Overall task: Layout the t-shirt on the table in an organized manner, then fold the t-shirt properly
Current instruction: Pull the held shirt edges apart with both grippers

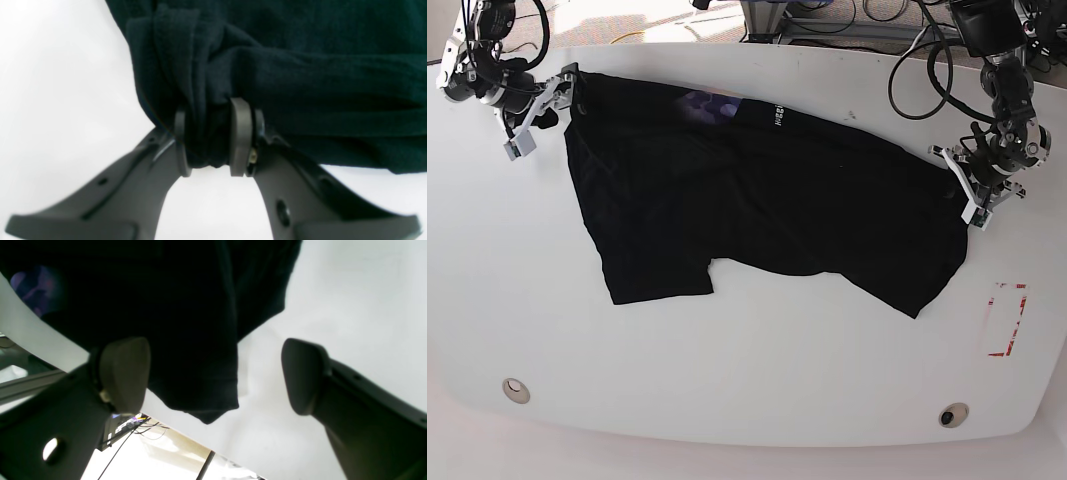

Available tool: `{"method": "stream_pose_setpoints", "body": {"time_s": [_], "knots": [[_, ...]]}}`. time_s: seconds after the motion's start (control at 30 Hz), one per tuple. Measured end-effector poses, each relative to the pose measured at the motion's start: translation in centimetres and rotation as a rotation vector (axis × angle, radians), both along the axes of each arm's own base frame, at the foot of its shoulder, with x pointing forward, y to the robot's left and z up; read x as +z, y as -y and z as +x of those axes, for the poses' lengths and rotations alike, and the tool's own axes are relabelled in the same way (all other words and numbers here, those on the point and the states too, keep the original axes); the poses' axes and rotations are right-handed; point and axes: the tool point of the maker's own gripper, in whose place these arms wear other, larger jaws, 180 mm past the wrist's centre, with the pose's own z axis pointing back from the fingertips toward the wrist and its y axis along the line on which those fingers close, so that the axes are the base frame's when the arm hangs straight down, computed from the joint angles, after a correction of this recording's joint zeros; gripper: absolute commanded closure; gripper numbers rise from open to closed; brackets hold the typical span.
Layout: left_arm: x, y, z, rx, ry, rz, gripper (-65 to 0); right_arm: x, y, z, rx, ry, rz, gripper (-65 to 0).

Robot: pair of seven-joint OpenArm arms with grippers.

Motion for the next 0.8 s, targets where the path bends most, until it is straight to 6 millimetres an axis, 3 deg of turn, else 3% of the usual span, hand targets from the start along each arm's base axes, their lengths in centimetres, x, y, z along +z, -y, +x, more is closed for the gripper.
{"method": "stream_pose_setpoints", "body": {"time_s": [0.27, 0.47, 0.67, 0.8], "knots": [[0.0, 0.0, 0.0, 0.0, 0.0, 0.001, -13.8, 0.1, -0.2, 0.1, -0.005, 0.007, 0.015, -52.6], [0.0, 0.0, 0.0, 0.0, 0.0, 0.001, -13.8, -1.6, 0.4, -0.8, -0.025, -0.045, -0.018, -52.3], [0.0, -0.1, 0.0, 0.0, -0.001, 0.003, -13.8, -1.8, -0.1, -0.6, -0.046, -0.029, 0.007, -51.5], [0.0, -0.1, 0.0, 0.0, 0.0, 0.003, -13.8, -1.9, -0.1, -0.6, -0.047, -0.03, 0.007, -44.9]]}}
